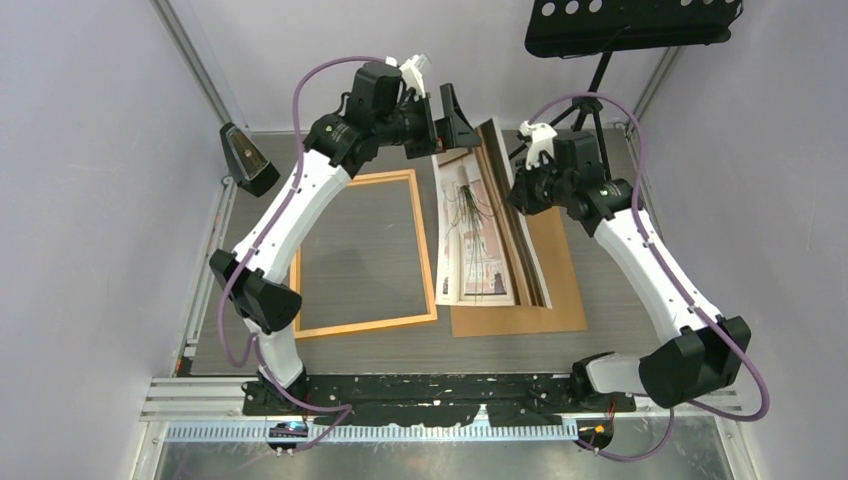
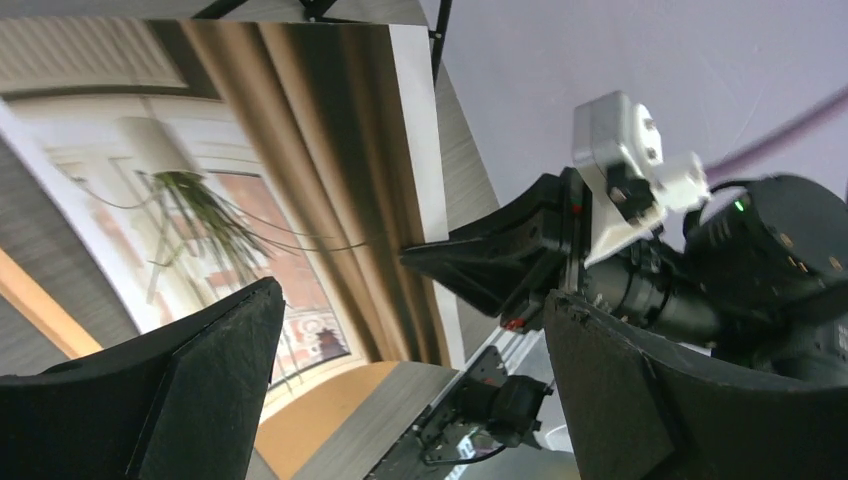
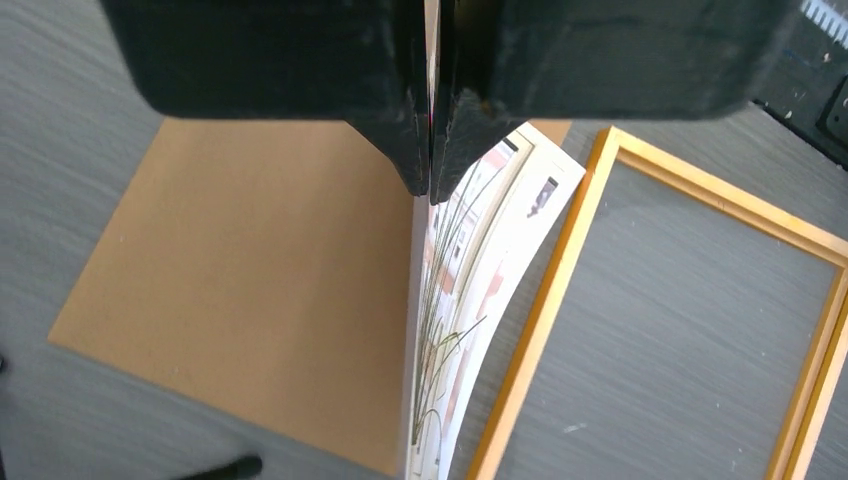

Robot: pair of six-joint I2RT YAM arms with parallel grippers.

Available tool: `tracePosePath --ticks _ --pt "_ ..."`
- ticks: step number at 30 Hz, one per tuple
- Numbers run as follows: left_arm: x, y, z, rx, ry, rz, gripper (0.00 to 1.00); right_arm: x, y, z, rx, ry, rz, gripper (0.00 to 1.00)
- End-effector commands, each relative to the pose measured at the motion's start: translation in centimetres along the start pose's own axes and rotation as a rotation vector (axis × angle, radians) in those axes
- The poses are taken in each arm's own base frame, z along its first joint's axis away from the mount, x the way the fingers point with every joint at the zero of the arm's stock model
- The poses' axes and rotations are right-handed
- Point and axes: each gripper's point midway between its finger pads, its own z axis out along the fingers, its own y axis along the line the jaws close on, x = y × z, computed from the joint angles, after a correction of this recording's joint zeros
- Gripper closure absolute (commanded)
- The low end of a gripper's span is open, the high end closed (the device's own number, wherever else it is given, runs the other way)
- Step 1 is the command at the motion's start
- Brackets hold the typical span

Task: Put the photo into the frame
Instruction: Pick up the photo at the center of the board, then turn over the photo from the photo frame.

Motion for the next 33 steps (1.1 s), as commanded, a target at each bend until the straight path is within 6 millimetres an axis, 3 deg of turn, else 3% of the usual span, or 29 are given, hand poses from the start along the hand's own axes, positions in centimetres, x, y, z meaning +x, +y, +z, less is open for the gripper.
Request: tracePosePath --ticks 1,7,12,26,33 --pt "0.3 0.1 1.9 0.024 0.027 -0.138 0.01 -5.9 1.7 -0.1 0.037 -0.169 -0.064 0.94" --pt "1.4 1.9 3.2 0.006 0.074 -0.261 0.02 -6.5 3.4 1.9 0.071 -0.176 -0.117 0.94" --pt "2.0 2.3 3.6 0.001 0.095 -0.299 0.04 -6.1 3.6 3.1 0.143 -0.173 -0.155 0.94" --pt "4.0 5.4 5.2 -0.082 0.123 -0.359 0.08 -5.3 5.3 4.4 0.208 -0.182 -0.205 0.94" --pt "4.0 6.2 5.9 -0.099 0.115 -0.355 0.19 -4.7 6.3 5.5 0.192 -0.160 -0.201 0.94"
